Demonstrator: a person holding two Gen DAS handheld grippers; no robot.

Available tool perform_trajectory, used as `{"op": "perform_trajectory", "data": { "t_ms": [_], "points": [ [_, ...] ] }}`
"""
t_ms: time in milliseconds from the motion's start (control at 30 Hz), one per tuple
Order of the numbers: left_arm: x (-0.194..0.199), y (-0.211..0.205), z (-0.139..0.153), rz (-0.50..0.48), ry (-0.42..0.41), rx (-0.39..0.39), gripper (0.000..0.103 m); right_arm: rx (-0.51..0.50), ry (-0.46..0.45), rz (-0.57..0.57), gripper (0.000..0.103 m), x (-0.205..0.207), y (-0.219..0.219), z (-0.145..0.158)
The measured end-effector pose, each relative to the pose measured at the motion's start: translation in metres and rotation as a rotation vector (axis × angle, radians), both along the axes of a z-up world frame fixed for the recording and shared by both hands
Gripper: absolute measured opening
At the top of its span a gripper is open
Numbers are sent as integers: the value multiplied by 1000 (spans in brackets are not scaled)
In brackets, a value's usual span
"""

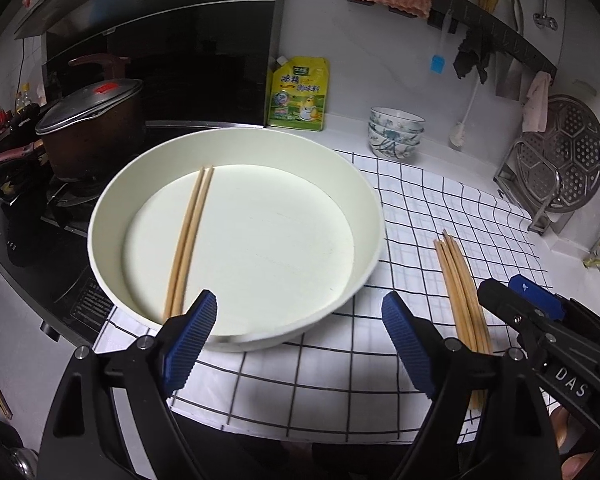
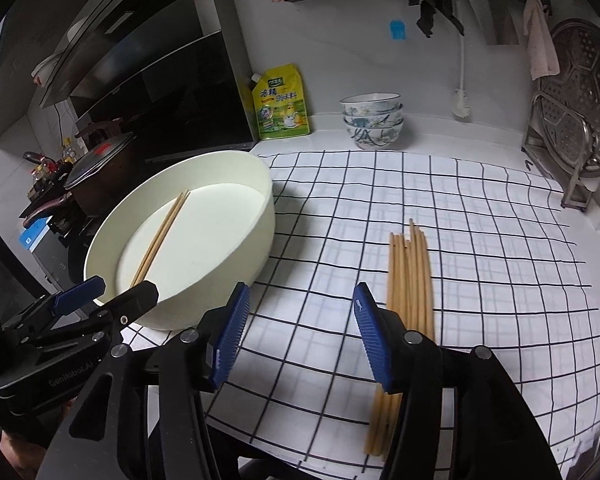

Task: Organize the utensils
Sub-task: 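Lift both open tools out of the basin back over the chopstick bundle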

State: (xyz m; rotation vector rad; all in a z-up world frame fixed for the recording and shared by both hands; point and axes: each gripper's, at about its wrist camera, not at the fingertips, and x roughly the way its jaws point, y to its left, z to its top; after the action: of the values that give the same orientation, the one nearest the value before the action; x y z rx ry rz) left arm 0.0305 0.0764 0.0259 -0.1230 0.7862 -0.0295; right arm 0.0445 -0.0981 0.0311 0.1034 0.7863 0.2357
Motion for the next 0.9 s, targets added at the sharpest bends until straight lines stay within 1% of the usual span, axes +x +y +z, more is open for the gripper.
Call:
{"op": "perform_trajectory", "data": {
  "t_ms": [100, 167, 567, 700, 900],
  "points": [
    [-2, -8, -2, -11, 6, 1, 83, -2, -1, -16, 55, -4, -11, -1],
    [-3, -15, -4, -21, 7, -2, 86, -3, 1, -28, 55, -5, -18, -2],
    [-6, -54, -14, -95, 32, -6, 89, -25, 9, -92, 58, -18, -62, -7],
    [-6, -64, -18, -109, 43, -9, 89, -32, 26, -113, 61, -21, -77, -14],
    [-7, -78, -26, -129, 62, -15, 90, -43, 73, -141, 61, -19, -95, -32]
  ]
}}
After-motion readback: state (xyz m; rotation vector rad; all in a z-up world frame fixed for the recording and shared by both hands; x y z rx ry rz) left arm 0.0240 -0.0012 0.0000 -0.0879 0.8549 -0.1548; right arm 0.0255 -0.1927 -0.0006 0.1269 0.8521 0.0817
